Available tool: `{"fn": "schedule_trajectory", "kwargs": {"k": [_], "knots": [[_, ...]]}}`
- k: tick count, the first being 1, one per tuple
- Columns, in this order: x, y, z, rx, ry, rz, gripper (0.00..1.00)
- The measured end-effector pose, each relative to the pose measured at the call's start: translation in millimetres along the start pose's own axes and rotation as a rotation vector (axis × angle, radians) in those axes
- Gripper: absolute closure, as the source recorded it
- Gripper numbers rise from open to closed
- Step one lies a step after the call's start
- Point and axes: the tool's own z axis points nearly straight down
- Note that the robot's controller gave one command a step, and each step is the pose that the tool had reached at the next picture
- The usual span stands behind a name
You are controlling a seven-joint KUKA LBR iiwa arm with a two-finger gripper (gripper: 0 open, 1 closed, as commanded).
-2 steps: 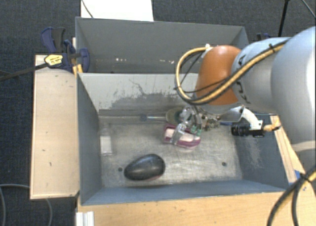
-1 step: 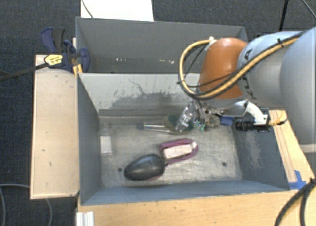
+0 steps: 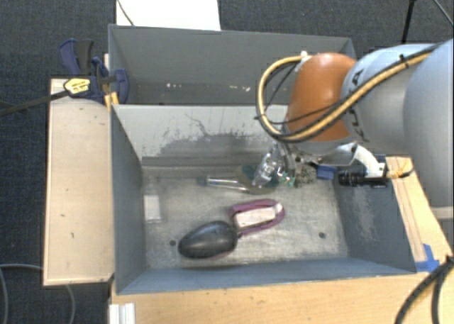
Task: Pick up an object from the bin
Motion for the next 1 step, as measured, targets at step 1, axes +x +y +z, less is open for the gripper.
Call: {"fn": "schedule_trajectory", "kwargs": {"k": [1], "knots": [[-1.4,0.6,-33.8,-0.001,0.0,-0.005,1.0]]}}
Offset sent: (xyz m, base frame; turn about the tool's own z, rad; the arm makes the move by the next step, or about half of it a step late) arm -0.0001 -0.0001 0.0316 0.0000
